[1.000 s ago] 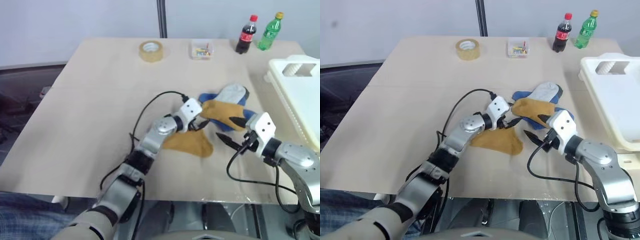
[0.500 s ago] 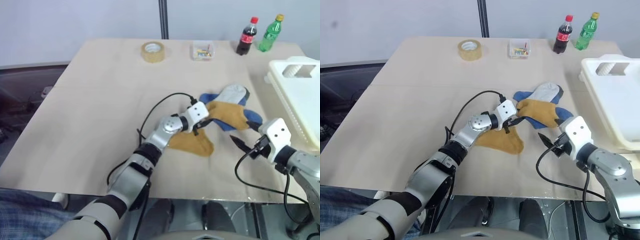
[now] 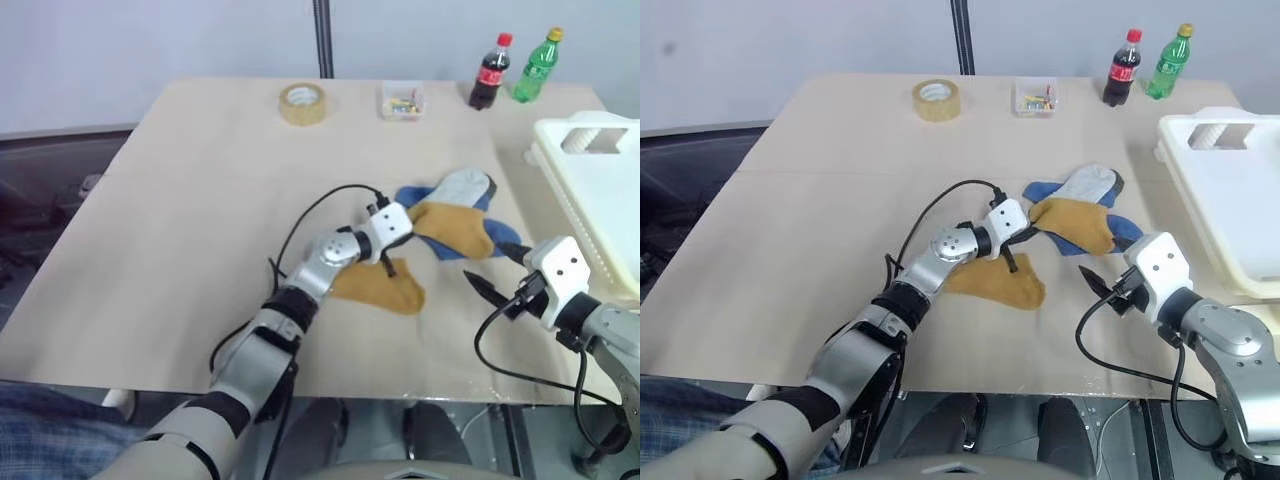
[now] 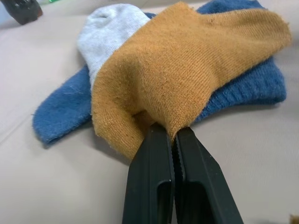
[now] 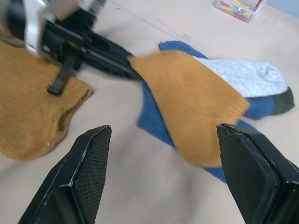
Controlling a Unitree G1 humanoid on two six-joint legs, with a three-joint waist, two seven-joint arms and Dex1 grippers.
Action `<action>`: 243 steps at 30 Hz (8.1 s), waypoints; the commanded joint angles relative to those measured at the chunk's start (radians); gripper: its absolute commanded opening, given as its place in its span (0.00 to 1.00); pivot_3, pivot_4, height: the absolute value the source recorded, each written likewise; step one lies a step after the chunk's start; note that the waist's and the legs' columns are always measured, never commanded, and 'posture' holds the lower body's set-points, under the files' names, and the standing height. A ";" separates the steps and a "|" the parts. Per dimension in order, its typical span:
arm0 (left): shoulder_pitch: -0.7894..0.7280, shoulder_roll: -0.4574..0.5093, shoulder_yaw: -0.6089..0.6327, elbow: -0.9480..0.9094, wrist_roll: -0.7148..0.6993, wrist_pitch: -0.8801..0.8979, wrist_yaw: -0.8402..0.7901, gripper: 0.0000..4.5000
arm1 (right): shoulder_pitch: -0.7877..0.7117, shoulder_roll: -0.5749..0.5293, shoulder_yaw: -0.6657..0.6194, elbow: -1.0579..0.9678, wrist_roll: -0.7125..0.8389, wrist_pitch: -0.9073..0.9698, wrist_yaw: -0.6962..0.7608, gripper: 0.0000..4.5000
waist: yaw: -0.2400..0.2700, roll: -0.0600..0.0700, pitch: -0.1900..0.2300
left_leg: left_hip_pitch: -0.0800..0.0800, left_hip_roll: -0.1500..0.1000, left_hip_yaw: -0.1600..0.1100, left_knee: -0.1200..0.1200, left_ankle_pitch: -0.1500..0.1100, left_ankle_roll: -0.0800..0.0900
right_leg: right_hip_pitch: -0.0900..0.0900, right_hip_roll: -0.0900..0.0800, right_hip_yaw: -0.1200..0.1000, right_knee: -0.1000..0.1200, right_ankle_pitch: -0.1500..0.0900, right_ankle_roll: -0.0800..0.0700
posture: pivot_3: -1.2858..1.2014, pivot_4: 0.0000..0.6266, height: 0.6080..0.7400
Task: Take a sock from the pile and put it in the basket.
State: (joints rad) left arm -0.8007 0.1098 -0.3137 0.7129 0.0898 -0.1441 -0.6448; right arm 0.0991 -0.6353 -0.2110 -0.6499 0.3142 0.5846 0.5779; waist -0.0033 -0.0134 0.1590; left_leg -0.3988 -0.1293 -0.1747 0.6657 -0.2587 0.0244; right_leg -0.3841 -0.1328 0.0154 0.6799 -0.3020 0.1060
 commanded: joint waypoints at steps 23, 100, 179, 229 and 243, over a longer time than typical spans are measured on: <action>0.410 0.274 0.086 -0.809 -0.001 0.464 0.038 0.00 | -0.107 -0.013 0.089 0.040 -0.003 -0.036 0.025 0.83 | -0.002 0.001 -0.001 | 0.000 0.000 -0.001 0.001 0.000 0.000 | 0.000 0.000 0.001 0.000 0.000 0.000 | 0.52 0.24 1.00; 0.414 0.239 0.077 -0.946 -0.067 0.506 0.014 0.02 | -0.085 0.019 0.134 0.059 -0.060 -0.094 -0.013 0.83 | -0.003 0.001 -0.001 | 0.000 -0.001 0.000 0.002 -0.001 0.001 | 0.000 0.000 0.002 0.000 0.000 0.000 | 0.52 0.24 1.00; 0.668 0.329 0.170 -1.224 -0.111 0.601 0.086 0.00 | -0.430 0.153 0.294 0.190 -0.045 0.125 0.014 0.00 | -0.008 0.003 -0.002 | -0.001 0.000 0.000 0.000 -0.001 0.001 | -0.002 0.000 0.002 -0.001 0.000 0.000 | 0.52 0.24 1.00; 0.705 0.547 0.165 -1.469 -0.261 0.974 0.041 0.00 | -0.333 0.055 0.239 -0.048 0.094 0.487 -0.144 0.00 | 0.015 0.003 -0.001 | 0.001 0.000 0.001 -0.009 -0.001 0.001 | -0.004 0.000 0.004 -0.003 0.001 -0.001 | 0.52 0.24 1.00; 0.709 0.553 0.056 -1.481 -0.194 1.030 0.137 0.00 | -0.330 0.075 0.336 0.060 0.049 0.412 -0.141 0.00 | 0.015 0.002 -0.001 | 0.001 0.001 0.002 -0.011 -0.001 0.000 | -0.005 0.000 0.005 -0.004 0.001 -0.001 | 0.52 0.24 1.00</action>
State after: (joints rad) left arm -0.0930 0.6487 -0.2520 -0.7522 -0.1259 0.9044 -0.5176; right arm -0.2347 -0.5624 0.1231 -0.5796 0.3731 1.0217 0.4375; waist 0.0117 -0.0110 0.1581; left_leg -0.3981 -0.1286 -0.1723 0.6548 -0.2592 0.0247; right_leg -0.3895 -0.1330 0.0201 0.6764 -0.3012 0.1046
